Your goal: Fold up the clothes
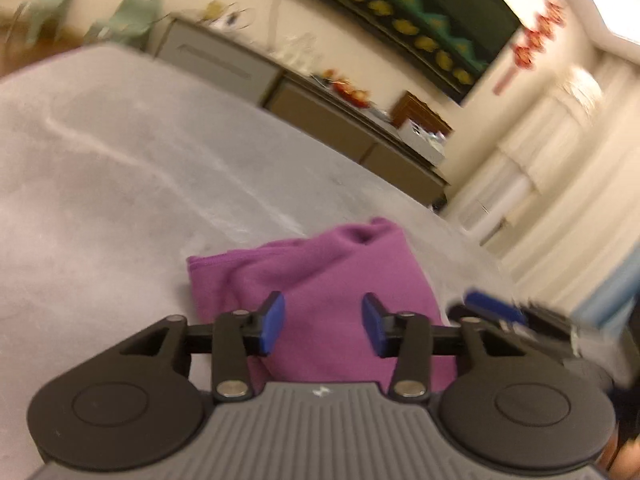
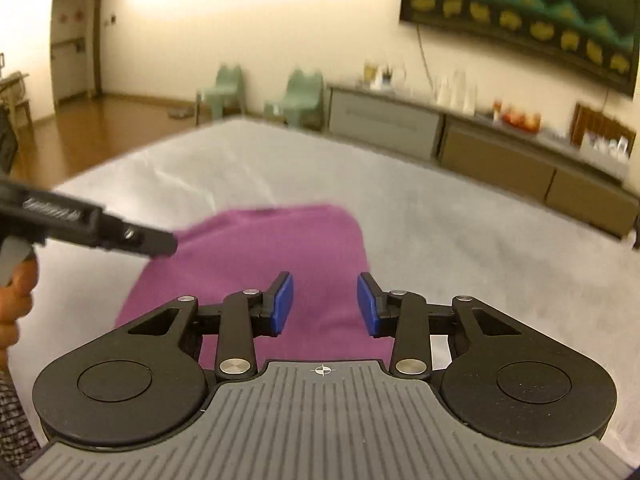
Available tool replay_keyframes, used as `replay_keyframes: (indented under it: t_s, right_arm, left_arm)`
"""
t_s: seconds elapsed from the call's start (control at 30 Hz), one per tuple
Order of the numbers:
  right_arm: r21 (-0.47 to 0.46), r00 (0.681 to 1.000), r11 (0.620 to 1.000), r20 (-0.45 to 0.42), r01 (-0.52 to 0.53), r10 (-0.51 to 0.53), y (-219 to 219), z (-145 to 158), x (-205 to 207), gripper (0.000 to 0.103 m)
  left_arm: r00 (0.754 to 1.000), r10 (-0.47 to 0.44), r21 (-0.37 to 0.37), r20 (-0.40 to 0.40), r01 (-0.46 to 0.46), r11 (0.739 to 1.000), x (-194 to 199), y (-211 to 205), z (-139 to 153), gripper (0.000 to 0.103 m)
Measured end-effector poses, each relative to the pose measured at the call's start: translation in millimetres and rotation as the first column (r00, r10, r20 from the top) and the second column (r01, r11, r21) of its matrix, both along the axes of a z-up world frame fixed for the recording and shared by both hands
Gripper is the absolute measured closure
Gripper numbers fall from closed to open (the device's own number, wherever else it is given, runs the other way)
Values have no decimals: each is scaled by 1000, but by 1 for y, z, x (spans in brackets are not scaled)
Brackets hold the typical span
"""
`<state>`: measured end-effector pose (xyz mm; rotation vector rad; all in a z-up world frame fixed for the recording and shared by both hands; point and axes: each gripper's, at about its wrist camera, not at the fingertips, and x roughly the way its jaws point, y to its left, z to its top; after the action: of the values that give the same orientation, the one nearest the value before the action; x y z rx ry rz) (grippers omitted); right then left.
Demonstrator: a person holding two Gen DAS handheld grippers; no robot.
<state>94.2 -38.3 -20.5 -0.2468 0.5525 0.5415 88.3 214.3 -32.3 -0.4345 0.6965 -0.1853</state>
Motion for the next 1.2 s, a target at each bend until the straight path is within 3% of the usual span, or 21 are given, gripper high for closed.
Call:
replay_keyframes:
  t_s: [0.1,0.17,0.23,0.3,0.37,0.47,0.57,0.6,0.67,0.77,0.87,0.93,1.0,1.1,1.2]
  right_arm:
    - [-52,998,998,-53,-22,19,2,-38,10,61]
    - [-33,999,999,-3,-35,35,-4,-38,7,60]
    - [-21,1000,1000,6,1,-1,-10,-20,0,57]
    - [24,997,999,65,-46,44,-17,-3,-29,51]
    - [39,989,992,83,-124,120,-8,2,-56,48]
    - [33,960,962,78,-273,269,23,-12,-91,42]
    - [-76,935,938,89,-337,343,48,-32,-100,45]
    - [-117,936,936,86,-332,343,47,-36,-96,53]
    - [-199,937,926,80,-320,341,46,-45,-87,54]
    - [-285,981,942,26,-177,192,-5,-35,-57,45]
    - [-387,1000,922,12,-5,11,-65,-26,-28,40]
    - [-340,999,940,9,34,-33,-99,-6,-24,43]
    - [-203,999,979,-25,27,-33,-123,16,-20,41]
    - [-8,998,999,-49,42,-42,-144,37,0,42]
    - [57,999,998,-33,38,-36,-137,38,25,45]
  left_arm:
    - [1000,-9,123,5,8,992,-4,-17,-6,59]
    - [1000,29,155,10,-30,988,-13,-18,3,59]
    - [997,75,154,36,-80,985,-21,-11,13,55]
    - [990,121,146,68,-130,981,-29,-1,23,48]
    - [981,187,125,49,-192,973,-22,10,24,48]
    - [969,248,95,-10,-246,965,-3,22,17,48]
    - [973,217,90,-73,-211,973,10,9,5,48]
    - [975,203,89,-94,-195,977,13,4,1,48]
    - [975,174,87,-137,-163,983,21,-7,-8,48]
    - [993,-8,29,-116,12,1000,21,-37,-1,48]
    - [997,-2,46,-79,6,999,15,-48,14,50]
    - [999,40,77,-31,-38,996,14,-50,28,50]
    - [999,16,99,28,-19,995,25,-62,46,50]
    - [990,-90,194,109,68,979,56,-96,71,49]
    - [974,-182,291,133,137,947,86,-130,77,49]
